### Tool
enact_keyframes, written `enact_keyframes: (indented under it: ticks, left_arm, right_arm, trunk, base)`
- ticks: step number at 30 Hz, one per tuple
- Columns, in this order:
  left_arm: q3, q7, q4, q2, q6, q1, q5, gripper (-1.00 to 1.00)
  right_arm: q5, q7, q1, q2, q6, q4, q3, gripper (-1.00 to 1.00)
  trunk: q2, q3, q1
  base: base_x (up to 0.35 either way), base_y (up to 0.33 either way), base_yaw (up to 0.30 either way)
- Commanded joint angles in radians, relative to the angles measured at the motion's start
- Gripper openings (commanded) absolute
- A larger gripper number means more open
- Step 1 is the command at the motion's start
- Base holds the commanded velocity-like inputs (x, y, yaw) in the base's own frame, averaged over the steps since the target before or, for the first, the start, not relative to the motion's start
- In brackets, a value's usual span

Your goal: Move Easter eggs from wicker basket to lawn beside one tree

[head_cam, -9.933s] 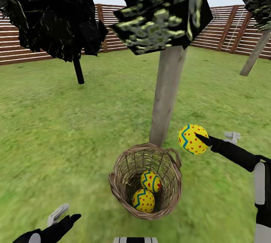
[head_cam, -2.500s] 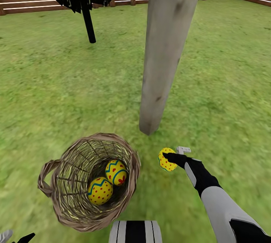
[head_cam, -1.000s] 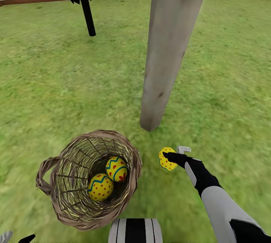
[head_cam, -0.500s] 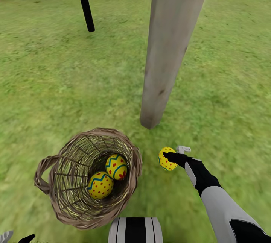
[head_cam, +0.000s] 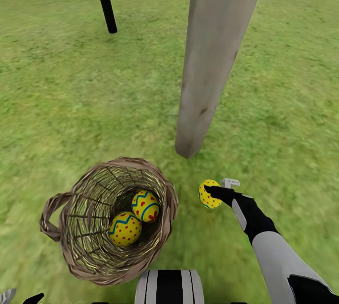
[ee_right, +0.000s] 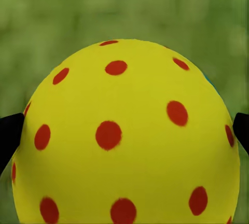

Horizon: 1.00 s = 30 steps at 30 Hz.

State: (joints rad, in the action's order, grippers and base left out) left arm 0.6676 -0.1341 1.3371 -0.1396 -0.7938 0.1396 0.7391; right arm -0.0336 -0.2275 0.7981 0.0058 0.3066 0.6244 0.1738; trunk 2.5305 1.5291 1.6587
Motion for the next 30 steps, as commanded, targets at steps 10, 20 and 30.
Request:
enact_keyframes:
  ticks: [10,20,30]
  left_arm:
    - [0.001,-0.007,0.001,0.0,-0.004,0.0,-0.005,1.0]
    - [0.001,-0.005,-0.001,0.001,-0.001,0.0,-0.014,1.0]
    - [0.001,-0.001,-0.002,0.002,0.004,0.0,-0.016,1.0]
  right_arm:
    - [0.011,-0.003,0.0,0.0,0.005,-0.052,0.007,1.0]
    - [0.01,-0.004,-0.009,0.0,0.007,0.039,0.005,1.0]
    - [0.01,-0.003,-0.013,0.0,0.009,0.07,0.004,1.0]
  trunk:
    - [0.0,0.001,0.0]
    - [0.0,0.001,0.0]
    - [0.0,0.001,0.0]
  base:
    - [0.0,0.0,0.0]
    - [0.0,0.0,0.0]
    - [0.0,0.0,0.0]
